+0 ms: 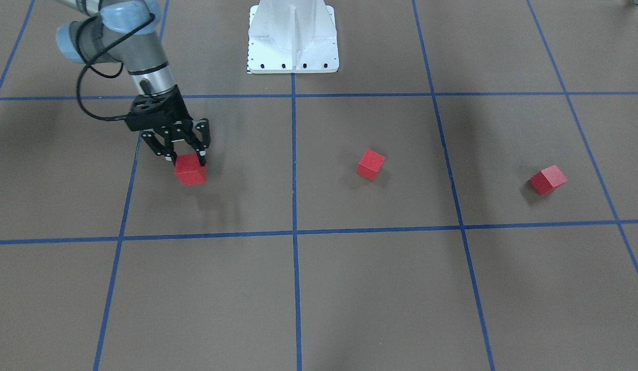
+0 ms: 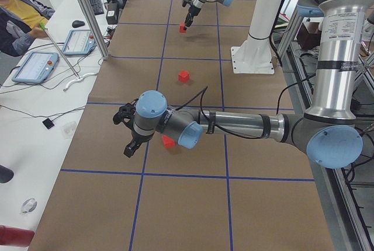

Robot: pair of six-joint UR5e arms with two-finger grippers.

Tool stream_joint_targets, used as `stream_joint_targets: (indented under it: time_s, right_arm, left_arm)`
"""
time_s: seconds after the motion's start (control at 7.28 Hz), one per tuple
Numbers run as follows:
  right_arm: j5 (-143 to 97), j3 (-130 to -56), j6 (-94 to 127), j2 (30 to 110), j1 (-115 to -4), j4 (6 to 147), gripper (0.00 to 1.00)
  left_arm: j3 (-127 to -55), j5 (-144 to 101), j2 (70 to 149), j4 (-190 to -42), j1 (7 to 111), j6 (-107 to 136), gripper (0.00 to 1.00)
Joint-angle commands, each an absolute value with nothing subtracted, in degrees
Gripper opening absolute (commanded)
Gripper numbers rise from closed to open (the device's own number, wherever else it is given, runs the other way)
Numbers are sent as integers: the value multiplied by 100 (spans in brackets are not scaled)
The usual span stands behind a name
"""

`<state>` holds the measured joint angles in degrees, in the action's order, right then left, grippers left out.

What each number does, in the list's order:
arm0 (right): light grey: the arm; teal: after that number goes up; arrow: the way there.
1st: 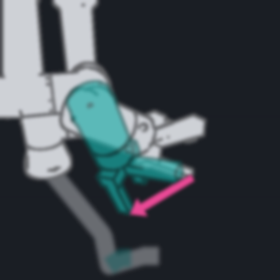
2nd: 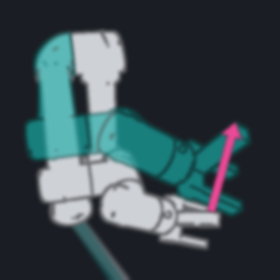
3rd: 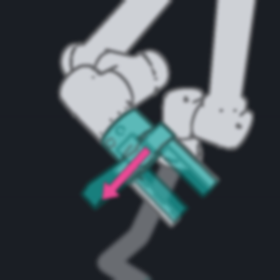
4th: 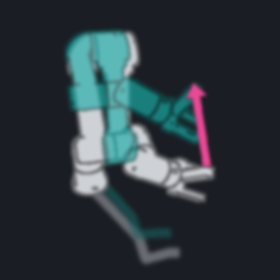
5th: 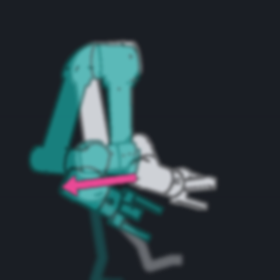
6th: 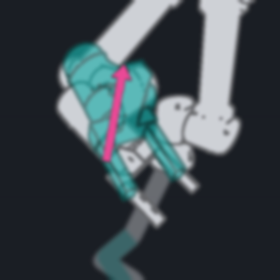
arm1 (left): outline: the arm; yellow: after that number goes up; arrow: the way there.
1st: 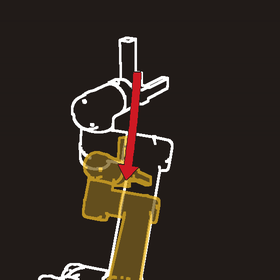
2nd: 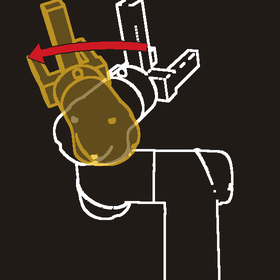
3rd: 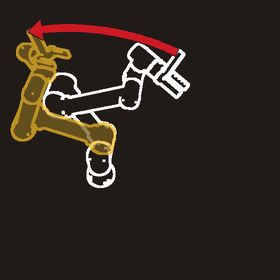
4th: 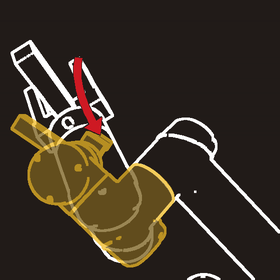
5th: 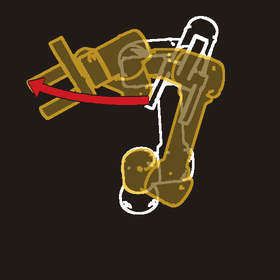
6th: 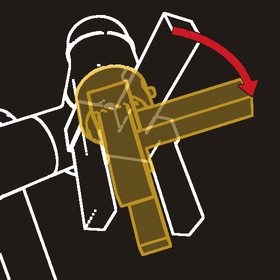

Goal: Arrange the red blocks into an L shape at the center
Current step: 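Carry the red cube with the right gripper to the table center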

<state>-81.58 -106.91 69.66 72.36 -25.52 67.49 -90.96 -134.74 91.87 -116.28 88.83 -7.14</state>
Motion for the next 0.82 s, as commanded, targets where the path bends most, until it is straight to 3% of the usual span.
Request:
stream_joint_targets:
  time_s: [0.0, 0.27, 0.69]
  right_arm:
    - [-8051, -10137, 7039, 5744, -2356, 8067, 0]
    - [-8051, -9259, 7171, 4943, -2242, 8077, 0]
    - [-8051, -8527, 7479, 4360, -2101, 8103, 0]
  left_arm:
    - [-9079, -13474, 9185, -11628, 8886, -712, 100]
    - [-9053, -13474, 9185, -11628, 8886, -712, 100]
    - [-9044, -13474, 9185, -11628, 8877, -712, 100]
